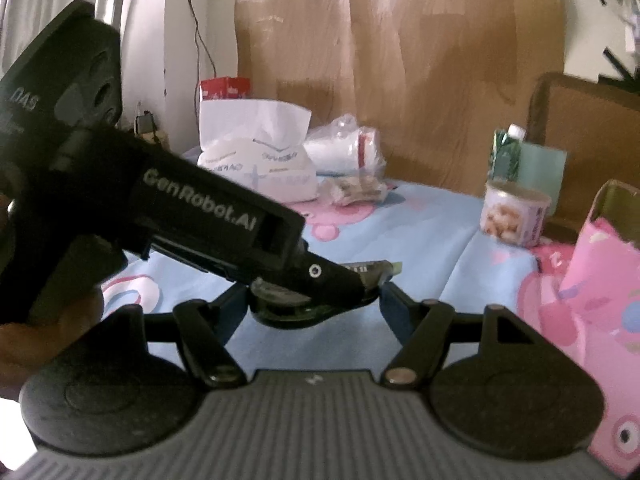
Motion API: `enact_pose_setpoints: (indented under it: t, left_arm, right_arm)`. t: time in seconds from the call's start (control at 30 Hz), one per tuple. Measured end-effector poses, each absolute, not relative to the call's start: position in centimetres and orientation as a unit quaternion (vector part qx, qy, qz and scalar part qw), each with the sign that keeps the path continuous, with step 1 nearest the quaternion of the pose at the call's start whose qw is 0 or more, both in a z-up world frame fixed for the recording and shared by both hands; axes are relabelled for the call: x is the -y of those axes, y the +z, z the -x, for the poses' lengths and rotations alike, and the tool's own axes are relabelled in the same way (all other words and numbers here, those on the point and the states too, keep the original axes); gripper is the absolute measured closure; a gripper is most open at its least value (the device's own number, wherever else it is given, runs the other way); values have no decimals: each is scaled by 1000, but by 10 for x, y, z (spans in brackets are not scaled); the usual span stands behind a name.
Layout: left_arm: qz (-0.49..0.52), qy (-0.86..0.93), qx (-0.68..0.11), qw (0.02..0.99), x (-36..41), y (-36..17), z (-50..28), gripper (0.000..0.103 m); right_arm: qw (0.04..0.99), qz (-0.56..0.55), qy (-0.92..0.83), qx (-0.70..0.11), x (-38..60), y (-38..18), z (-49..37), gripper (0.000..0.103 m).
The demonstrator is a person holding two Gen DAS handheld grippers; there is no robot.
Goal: Organize soft objects
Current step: 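Carry the correction tape into the pink tin and open the left gripper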
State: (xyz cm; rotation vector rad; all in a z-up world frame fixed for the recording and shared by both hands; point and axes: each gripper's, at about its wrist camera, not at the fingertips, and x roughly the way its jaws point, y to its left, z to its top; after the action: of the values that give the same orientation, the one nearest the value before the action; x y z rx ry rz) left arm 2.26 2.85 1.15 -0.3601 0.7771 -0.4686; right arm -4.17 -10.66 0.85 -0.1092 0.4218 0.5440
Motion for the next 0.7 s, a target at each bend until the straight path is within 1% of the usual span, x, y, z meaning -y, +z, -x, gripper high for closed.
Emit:
enact_pose_setpoints:
  t: [0.23, 0.5, 0.6, 0.63, 0.67, 0.7]
  left_arm:
    - [154, -269, -352, 883, 6, 44, -47, 52]
    - [109, -327, -338, 876, 92, 70, -92, 52]
    - [100, -342, -338, 871, 127, 76, -113, 53]
    - [98, -347, -335, 870, 138, 78, -120, 55]
    - [95, -352, -330, 871, 149, 81, -127, 55]
    - [93, -353, -326, 872, 160, 82, -134, 51]
  right_arm:
    - [961, 63, 217, -156, 134, 34, 38, 29]
    - [981, 78, 128, -122, 199, 52, 29, 31]
    - [985, 83, 95, -116, 222, 56, 20, 34]
    - [986, 84, 85, -115, 230, 57, 16, 38]
    - [987, 88, 71, -115, 237, 58, 11, 42]
    - [987, 92, 58, -118, 245, 57, 1, 42]
